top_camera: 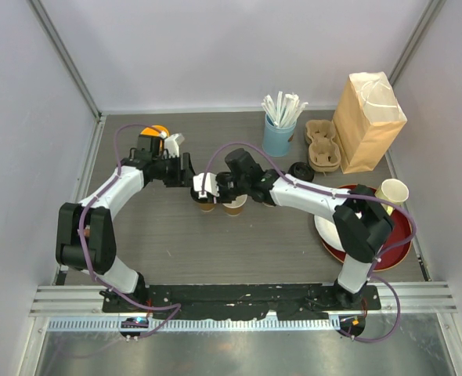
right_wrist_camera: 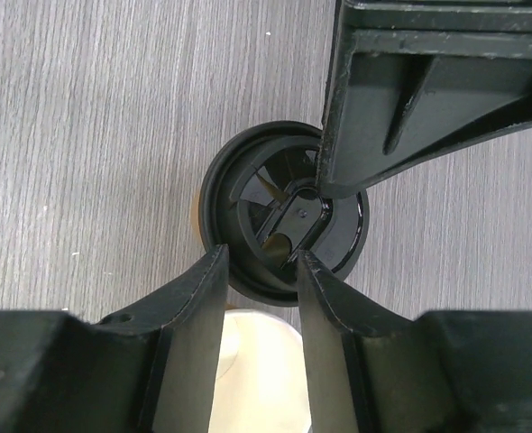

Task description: Pack the takeout coffee

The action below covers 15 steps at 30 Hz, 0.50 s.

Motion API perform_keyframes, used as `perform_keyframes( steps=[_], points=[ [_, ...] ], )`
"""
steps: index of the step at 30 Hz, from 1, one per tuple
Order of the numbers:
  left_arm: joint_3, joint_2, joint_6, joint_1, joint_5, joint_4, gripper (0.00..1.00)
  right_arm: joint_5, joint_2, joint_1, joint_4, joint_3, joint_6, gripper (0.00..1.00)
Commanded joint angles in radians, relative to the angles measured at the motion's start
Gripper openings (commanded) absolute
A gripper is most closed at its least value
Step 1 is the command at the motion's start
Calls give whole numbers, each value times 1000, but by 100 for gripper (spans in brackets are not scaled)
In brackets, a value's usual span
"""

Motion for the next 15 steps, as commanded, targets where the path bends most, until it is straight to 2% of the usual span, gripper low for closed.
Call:
perform_keyframes(
  steps=[1,4,11,15],
  points=[
    [34,-12,19,-4,-1,-5,57,29,35,-2,-25,17,-11,41],
    [35,-4,27,-4,0,-15,57,21,52,-3,-46,28,-11,40],
    [34,36,64,5,-1,-75,47,38,108,-7,-106,80,26,37],
    [17,20,71,8,-14,-71,48,50,113,-7,-106,71,48,35]
  ],
)
